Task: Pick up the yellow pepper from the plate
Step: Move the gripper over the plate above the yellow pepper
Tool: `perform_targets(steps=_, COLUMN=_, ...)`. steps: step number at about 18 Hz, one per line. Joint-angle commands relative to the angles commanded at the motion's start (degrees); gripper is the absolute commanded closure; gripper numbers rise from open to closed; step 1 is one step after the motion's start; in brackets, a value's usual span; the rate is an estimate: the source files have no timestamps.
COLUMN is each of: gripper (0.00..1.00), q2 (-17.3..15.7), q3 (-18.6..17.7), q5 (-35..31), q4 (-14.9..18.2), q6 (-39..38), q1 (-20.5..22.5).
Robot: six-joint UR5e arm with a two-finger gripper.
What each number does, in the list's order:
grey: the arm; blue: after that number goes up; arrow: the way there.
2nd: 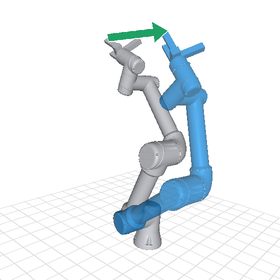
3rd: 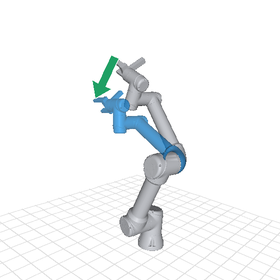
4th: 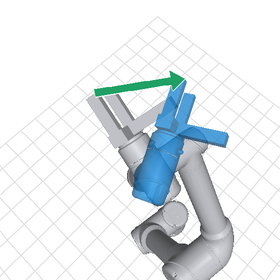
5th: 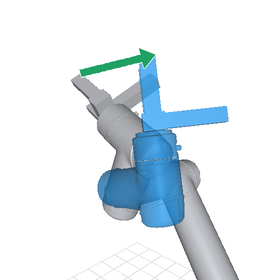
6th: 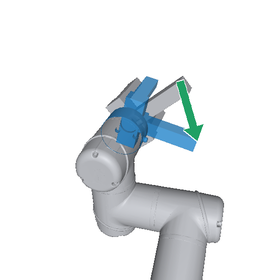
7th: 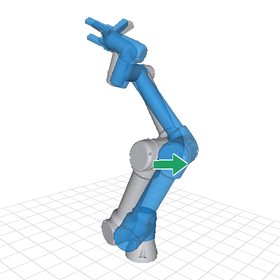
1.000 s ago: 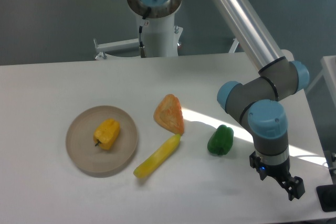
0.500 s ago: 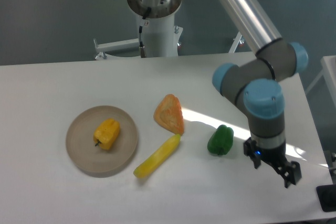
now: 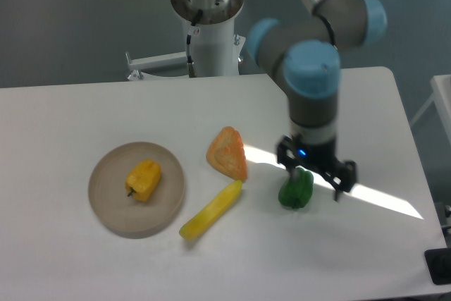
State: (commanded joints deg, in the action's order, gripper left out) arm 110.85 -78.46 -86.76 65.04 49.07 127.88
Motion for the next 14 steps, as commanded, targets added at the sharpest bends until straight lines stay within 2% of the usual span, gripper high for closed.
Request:
perform_targets(steps=4, gripper=0.0, q2=-5.2, q3=-7.4, q5=5.6, q4=-0.4, q6=-5.7, q1=-2.1)
perform_targets(steps=8, gripper=0.0, q2=-5.0, q3=-9.6, q5=7.0, q4=-0.9, q6=-8.5, q1=-6.1)
perform_targets(steps=10, gripper=0.0, q2=-4.4, q3=-10.9, q5=7.0, q4=-3.1, q6=-11.7, q1=-8.3)
perform_targets(steps=13, gripper=0.0, q2=-3.4, q3=-13.7, q5=6.8, q4=-9.2, q6=-15.1, q1=-11.2)
perform_targets(steps=14, gripper=0.0, q2=-3.4, q3=-14.5, q5=6.6, q4=-10.1, q6=-15.7, q1=-12.2)
